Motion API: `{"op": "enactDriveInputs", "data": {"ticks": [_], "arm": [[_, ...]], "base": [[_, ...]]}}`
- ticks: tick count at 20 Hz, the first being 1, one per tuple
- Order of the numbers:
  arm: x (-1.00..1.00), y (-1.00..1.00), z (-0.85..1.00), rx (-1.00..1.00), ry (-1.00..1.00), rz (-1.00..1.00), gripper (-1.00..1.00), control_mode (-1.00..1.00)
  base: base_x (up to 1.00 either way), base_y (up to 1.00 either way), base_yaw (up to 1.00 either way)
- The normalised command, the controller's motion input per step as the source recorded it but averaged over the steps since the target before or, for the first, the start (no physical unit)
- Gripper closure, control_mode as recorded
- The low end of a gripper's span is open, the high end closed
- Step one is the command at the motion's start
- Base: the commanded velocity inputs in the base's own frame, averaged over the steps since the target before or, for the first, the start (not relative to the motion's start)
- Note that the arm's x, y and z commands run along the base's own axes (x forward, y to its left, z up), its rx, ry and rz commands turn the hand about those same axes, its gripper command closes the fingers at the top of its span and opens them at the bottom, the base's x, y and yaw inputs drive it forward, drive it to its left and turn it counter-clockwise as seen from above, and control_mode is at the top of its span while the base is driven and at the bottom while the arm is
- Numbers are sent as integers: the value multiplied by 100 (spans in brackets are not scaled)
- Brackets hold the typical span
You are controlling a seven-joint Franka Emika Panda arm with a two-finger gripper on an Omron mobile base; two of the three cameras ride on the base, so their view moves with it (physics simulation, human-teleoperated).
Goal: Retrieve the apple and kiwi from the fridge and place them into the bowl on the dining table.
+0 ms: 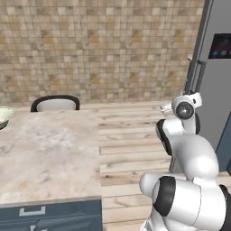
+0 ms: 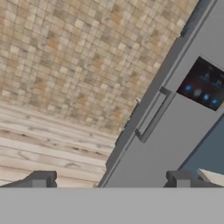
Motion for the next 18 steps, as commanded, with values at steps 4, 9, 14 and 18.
{"op": "enactDriveInputs", "data": {"ticks": [4,9,14,18], "arm": [[0,0,0,0,0,0,-100,100],[0,0,0,0,0,0,-100,100],[0,0,0,0,0,0,-100,100],[0,0,0,0,0,0,-100,100]], "base": [[77,0,4],[94,-2,20],[69,-35,11],[63,-51,-2]]}}
